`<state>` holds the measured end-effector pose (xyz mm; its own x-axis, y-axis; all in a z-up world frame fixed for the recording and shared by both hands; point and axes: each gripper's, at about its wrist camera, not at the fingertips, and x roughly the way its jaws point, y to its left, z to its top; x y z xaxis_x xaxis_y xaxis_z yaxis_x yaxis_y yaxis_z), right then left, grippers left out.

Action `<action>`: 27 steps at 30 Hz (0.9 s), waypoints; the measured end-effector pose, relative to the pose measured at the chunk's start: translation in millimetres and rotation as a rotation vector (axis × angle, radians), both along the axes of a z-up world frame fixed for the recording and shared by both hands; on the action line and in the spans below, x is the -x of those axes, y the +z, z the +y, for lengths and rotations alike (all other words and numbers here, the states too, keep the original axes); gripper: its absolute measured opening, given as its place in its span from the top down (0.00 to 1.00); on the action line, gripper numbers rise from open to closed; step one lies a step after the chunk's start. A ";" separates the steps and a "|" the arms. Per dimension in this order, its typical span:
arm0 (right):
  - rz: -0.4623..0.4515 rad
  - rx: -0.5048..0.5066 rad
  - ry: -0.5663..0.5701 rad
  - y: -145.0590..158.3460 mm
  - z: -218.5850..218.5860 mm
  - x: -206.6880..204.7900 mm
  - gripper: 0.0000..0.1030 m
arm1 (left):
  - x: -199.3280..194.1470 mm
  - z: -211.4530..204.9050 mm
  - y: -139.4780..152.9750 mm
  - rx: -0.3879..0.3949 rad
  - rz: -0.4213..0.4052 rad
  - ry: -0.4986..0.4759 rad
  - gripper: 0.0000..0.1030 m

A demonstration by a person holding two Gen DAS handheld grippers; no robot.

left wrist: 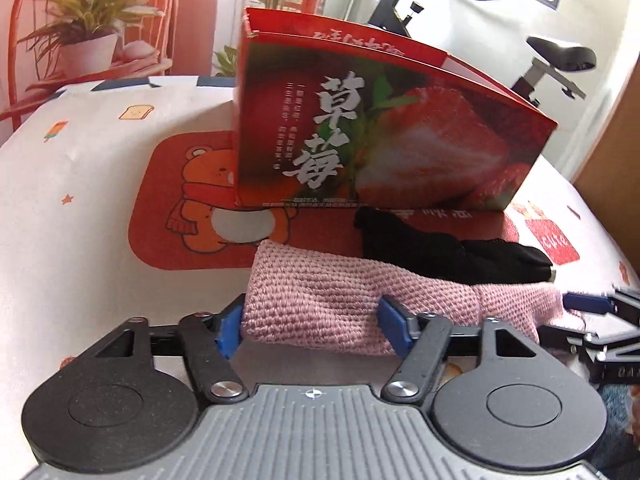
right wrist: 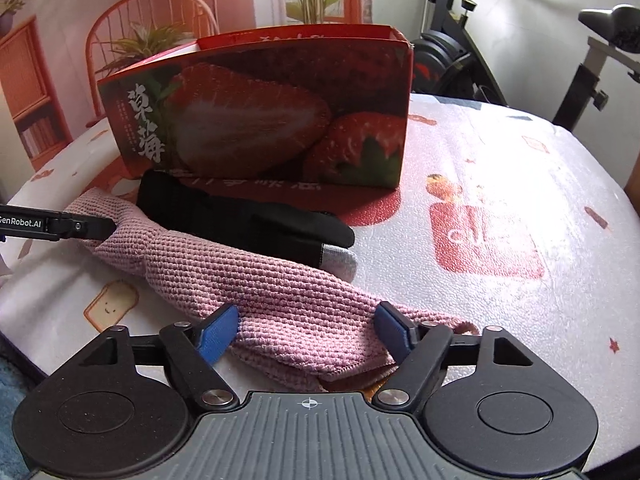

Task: Organize soft objects
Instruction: 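Move both grippers to the pink knitted cloth on the table, then close both grippers on the pink knitted cloth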

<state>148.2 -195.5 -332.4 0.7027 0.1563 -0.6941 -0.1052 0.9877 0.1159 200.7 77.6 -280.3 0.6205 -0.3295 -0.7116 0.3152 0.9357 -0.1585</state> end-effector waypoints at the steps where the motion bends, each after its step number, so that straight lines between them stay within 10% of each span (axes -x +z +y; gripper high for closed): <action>1: -0.004 0.000 0.002 0.1 -0.3 -0.7 0.35 | 1.0 -2.5 0.0 -0.013 -0.005 -0.010 0.38; 11: -0.019 -0.030 0.026 2.5 1.0 0.1 0.68 | 17.0 -12.0 0.1 -0.041 -0.060 -0.006 0.78; 27: -0.136 -0.128 0.026 26.4 -1.0 27.1 0.87 | 53.8 -3.6 23.9 0.032 -0.143 0.054 0.82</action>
